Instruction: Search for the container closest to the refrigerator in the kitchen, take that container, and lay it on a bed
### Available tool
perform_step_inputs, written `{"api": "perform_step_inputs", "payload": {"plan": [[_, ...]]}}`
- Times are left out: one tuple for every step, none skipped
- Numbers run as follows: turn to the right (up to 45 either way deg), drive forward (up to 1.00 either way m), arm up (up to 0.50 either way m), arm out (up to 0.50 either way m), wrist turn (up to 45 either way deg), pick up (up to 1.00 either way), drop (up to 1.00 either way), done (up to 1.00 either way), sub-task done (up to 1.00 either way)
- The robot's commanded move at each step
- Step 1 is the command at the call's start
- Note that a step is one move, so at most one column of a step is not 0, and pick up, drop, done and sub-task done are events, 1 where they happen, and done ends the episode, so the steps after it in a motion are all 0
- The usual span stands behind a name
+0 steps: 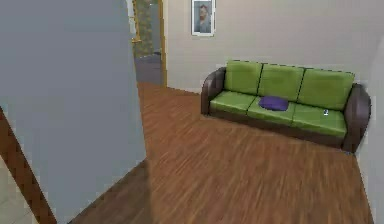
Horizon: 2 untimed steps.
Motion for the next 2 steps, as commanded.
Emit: {"api": "perform_step_inputs", "payload": {"plan": [[0.0,1.00,0.00,0.00,0.0,0.00,0.00,0.00,0.00],[-3.0,0.00,0.00,0.00,0.0,0.00,0.00,0.00,0.00]]}}
